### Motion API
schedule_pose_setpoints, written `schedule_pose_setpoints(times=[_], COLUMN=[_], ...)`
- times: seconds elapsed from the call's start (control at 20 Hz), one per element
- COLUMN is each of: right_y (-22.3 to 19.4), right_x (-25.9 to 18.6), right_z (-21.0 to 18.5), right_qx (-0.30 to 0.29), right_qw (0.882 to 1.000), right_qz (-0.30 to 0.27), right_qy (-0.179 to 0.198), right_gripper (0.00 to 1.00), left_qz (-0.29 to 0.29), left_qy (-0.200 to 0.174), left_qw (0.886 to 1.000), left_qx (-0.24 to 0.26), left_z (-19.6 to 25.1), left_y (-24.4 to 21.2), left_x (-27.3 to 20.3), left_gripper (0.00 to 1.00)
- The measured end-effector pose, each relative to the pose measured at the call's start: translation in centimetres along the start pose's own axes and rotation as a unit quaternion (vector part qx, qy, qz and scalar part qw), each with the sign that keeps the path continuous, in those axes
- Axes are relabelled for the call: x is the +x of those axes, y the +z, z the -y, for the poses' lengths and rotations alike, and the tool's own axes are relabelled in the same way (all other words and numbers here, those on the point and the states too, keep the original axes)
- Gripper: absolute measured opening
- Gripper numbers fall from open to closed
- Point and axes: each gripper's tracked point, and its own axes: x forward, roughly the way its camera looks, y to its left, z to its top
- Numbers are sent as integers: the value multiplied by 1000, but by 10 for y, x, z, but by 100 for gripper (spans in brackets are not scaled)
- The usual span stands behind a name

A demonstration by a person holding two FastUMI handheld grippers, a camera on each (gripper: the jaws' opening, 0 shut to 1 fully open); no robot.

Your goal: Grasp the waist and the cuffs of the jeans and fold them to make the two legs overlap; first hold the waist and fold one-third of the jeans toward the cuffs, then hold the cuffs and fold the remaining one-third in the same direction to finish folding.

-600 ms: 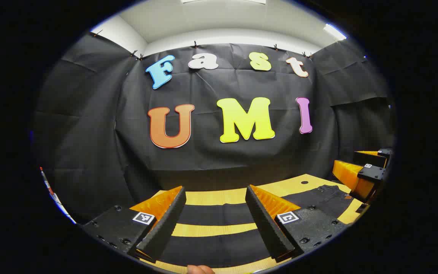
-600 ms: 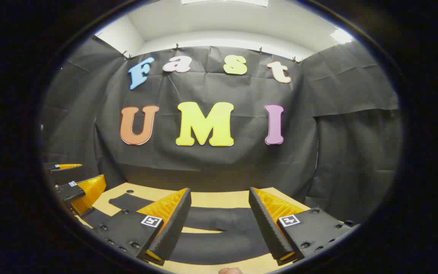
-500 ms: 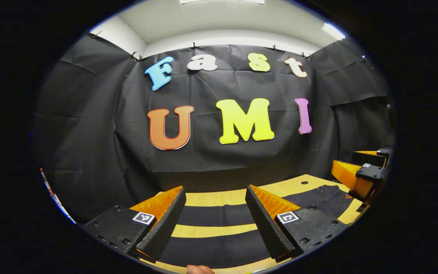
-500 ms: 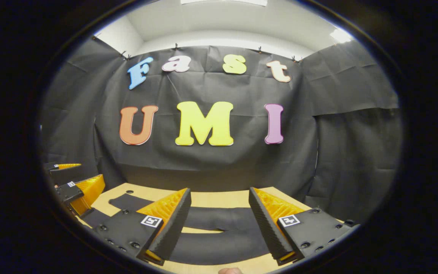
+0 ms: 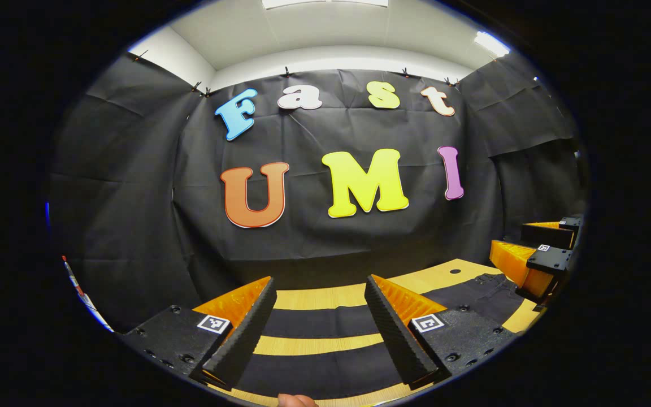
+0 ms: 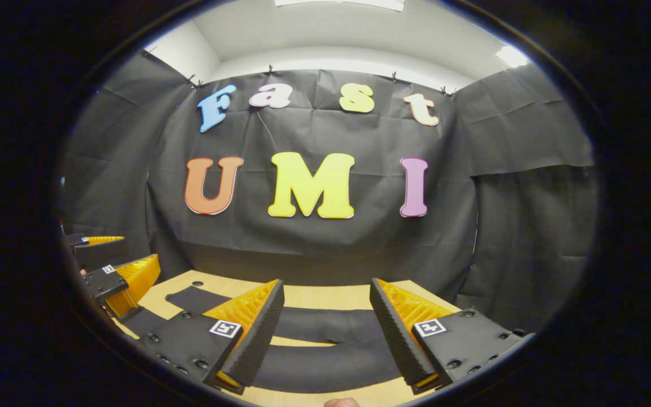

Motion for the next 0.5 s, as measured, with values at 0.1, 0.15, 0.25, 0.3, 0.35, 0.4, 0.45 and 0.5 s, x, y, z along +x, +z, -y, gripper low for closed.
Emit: schedule_pose_setpoints(times=[0.1, 0.15, 0.25, 0.3, 0.35, 0.4, 0.45, 0.5], right_y=[0, 0, -2, -2, -2, -3, -3, -1], right_x=[-3, -4, -7, -7, -7, -8, -8, -10], right_z=[-1, -2, -5, -4, -4, -5, -4, -3], right_qx=[-2, -3, -8, -10, -10, -12, -13, -15], right_qw=[1000, 1000, 1000, 1000, 1000, 1000, 1000, 1000], right_qz=[2, 2, 1, 0, -2, -3, -3, -3], right_qy=[1, 1, 2, 1, 0, 0, -2, -5], right_gripper=[95, 93, 93, 93, 93, 92, 93, 93], left_qz=[5, 7, 5, 4, 1, -2, -11, -24], left_qy=[1, 1, -1, -1, 0, 1, 4, 8], left_qw=[1000, 1000, 1000, 1000, 1000, 1000, 1000, 999], left_qx=[0, 1, 1, 1, -3, -12, -23, -36], left_z=[0, 0, -1, -1, -2, -4, -7, -13], left_y=[1, 1, 0, -1, -3, -5, -11, -20], left_x=[-1, -1, -2, -1, -1, -1, -1, -2], left_gripper=[100, 100, 100, 100, 100, 100, 100, 100])
